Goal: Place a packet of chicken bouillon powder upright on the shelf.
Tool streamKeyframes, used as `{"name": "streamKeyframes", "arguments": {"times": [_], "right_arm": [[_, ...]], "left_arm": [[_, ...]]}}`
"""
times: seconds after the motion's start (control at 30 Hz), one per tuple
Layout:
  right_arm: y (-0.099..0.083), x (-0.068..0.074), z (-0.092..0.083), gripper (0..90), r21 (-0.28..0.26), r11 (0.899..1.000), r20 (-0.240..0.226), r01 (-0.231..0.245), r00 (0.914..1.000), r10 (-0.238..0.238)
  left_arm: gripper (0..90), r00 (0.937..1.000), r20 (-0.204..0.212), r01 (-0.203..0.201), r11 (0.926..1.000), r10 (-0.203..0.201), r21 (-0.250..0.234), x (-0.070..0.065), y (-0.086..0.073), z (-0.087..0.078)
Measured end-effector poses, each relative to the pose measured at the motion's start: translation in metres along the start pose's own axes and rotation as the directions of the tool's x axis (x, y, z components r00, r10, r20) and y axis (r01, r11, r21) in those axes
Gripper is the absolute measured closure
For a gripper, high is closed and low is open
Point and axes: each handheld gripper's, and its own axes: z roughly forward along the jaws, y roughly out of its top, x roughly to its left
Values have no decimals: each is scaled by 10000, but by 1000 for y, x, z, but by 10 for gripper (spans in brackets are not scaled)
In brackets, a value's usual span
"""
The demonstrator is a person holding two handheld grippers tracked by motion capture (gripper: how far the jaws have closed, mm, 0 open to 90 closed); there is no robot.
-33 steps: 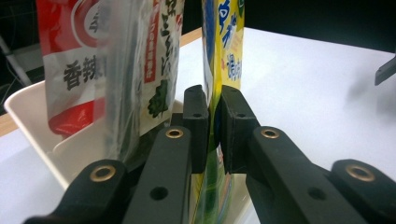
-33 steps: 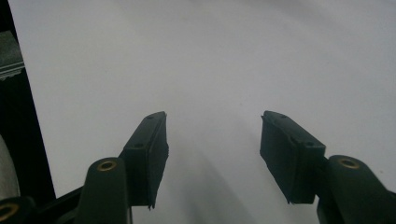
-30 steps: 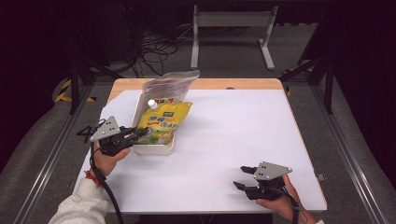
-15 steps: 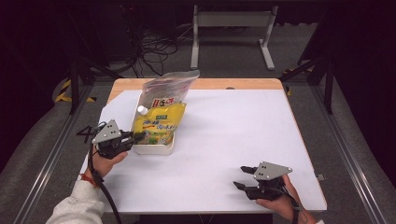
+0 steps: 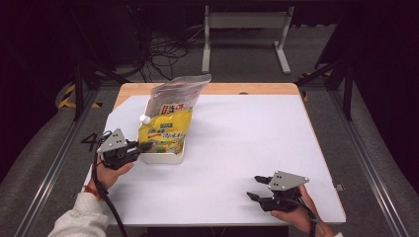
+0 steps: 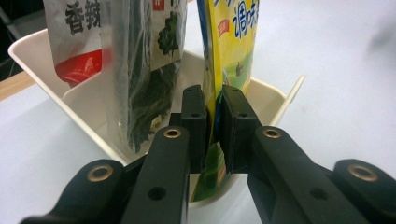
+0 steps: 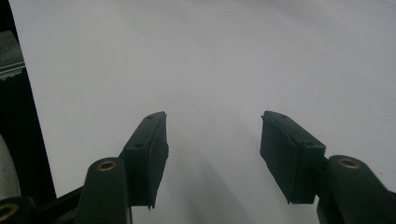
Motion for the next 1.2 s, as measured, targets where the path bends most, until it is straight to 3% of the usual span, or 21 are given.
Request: {"name": "streamKeyframes", "arguments": {"times": [0.53,0.83,1.2], "right_arm": [[1,0,0,410,-20,10000,26,33,10000,-33],[1,0,-2,409,-58,10000,78,53,10000,-53],[2,-1,-3,407,-138,9998,161,106,9998,-104]], "left_arm": [[786,9998,-195,98,9999,-96,124,-1,-3,1],[715,9968,-804,31,9998,-14,217,-6,-2,0],[591,9909,-1333,125,9995,-164,-303,-16,-1,-14]]}}
